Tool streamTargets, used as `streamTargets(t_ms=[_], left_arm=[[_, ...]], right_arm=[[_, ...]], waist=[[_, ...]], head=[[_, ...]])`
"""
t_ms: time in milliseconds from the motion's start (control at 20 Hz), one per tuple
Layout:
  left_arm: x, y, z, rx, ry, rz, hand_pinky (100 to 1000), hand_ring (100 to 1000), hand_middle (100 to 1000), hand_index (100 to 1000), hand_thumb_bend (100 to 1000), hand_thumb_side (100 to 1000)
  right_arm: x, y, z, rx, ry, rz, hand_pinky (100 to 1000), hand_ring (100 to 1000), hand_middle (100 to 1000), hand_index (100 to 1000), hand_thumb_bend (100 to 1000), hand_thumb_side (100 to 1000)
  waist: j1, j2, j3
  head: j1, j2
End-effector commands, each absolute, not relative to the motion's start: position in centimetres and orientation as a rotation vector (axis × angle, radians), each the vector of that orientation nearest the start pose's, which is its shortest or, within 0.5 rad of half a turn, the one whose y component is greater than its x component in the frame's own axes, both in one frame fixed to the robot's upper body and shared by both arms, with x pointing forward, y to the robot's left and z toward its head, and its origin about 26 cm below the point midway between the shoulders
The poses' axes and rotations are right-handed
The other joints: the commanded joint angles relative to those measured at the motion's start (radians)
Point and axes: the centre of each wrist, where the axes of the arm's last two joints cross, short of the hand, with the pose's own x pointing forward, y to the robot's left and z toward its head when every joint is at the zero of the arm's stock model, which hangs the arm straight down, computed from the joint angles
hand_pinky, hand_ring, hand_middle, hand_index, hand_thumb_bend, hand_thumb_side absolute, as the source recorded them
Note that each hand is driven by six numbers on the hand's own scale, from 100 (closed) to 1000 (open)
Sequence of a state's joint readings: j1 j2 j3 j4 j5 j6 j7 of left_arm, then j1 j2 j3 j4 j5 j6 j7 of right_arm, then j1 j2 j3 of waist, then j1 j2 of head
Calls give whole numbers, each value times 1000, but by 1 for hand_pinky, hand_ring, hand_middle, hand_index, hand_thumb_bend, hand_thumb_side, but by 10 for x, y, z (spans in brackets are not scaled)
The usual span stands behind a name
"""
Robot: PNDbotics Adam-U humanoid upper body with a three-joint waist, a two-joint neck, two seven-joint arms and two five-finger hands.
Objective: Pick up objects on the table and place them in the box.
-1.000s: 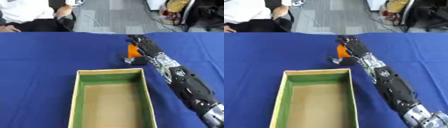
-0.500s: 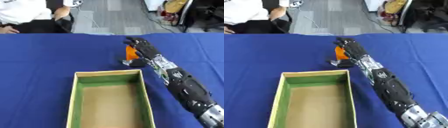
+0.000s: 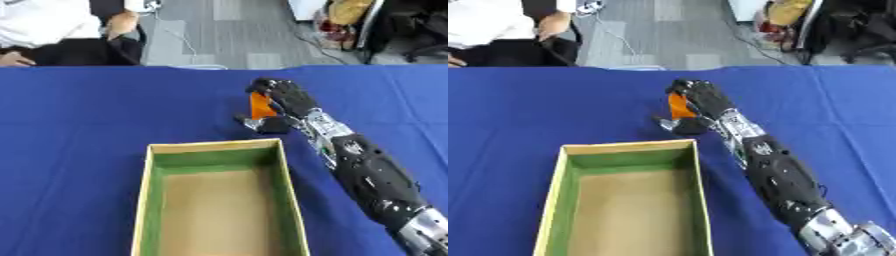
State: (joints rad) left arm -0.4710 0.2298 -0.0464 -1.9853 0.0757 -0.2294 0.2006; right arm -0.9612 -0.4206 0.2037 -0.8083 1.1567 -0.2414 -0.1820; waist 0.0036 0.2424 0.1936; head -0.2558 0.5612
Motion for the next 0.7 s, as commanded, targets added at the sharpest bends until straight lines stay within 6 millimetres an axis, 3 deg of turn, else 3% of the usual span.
streamTargets(t_ms=[50,300,450,650,700], left_arm=[[310,215,244,108,3589,100,748,685,731,751,521,775],[310,215,244,106,3589,101,747,685,731,751,522,775],[310,215,244,106,3589,101,747,684,731,751,523,775],[310,215,244,106,3588,101,747,685,731,751,523,775],[310,215,244,107,3588,101,747,685,731,751,523,774]], right_arm=[[487,-278,171,-1334,-1694,1424,100,398,577,701,429,903],[486,-276,168,-1337,-1723,1434,100,228,437,580,391,735],[486,-274,167,-1353,-1739,1442,100,133,328,476,315,634],[485,-272,166,-1381,-1765,1458,100,100,235,348,253,560],[485,-272,166,-1387,-1772,1463,100,100,201,295,200,511]], waist=[[1,-12,1],[2,-12,-1],[2,-11,-1],[3,-10,-1],[3,-10,-1]], head=[[-8,-18],[-10,-18],[-11,-18],[-11,-18],[-11,-19]])
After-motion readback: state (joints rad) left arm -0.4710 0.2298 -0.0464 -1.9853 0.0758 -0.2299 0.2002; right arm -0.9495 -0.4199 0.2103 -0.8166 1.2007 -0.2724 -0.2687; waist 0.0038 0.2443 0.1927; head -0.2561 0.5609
